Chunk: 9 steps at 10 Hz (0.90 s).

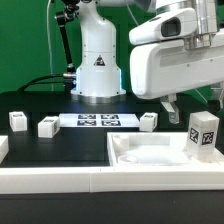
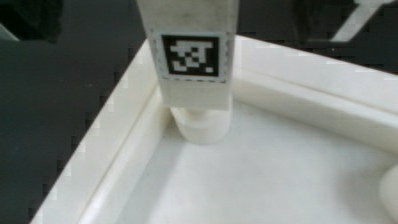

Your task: Assemble square table

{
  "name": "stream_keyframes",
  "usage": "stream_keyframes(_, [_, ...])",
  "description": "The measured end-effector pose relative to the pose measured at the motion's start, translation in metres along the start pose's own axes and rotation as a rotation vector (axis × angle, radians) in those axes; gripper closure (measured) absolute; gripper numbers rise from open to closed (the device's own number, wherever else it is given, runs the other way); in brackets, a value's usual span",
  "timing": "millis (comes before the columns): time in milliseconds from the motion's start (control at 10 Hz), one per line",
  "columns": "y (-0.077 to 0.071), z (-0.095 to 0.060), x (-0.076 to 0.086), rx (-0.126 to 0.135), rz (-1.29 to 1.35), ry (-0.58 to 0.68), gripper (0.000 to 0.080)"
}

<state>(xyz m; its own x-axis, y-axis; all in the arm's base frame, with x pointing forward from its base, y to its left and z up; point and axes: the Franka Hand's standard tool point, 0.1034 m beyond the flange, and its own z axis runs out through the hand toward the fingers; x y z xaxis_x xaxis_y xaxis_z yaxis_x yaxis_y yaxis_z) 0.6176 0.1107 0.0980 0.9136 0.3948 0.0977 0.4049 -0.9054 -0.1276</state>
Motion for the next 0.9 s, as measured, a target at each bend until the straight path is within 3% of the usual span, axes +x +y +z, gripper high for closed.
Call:
stream_keyframes(200, [-0.011, 0.000, -0.005, 0.048, 0.002, -0.150, 0.0150])
stream_keyframes(400, [-0.013, 0.003, -0.005, 0.069, 0.008, -0.204, 0.0150])
stream_keyframes(600, [-0.001, 0.004, 0.000, 0.040, 0.076, -0.154, 0.0150])
stream_keyframes(900, [0.001, 0.000, 0.002, 0.039, 0.081, -0.138, 0.0150])
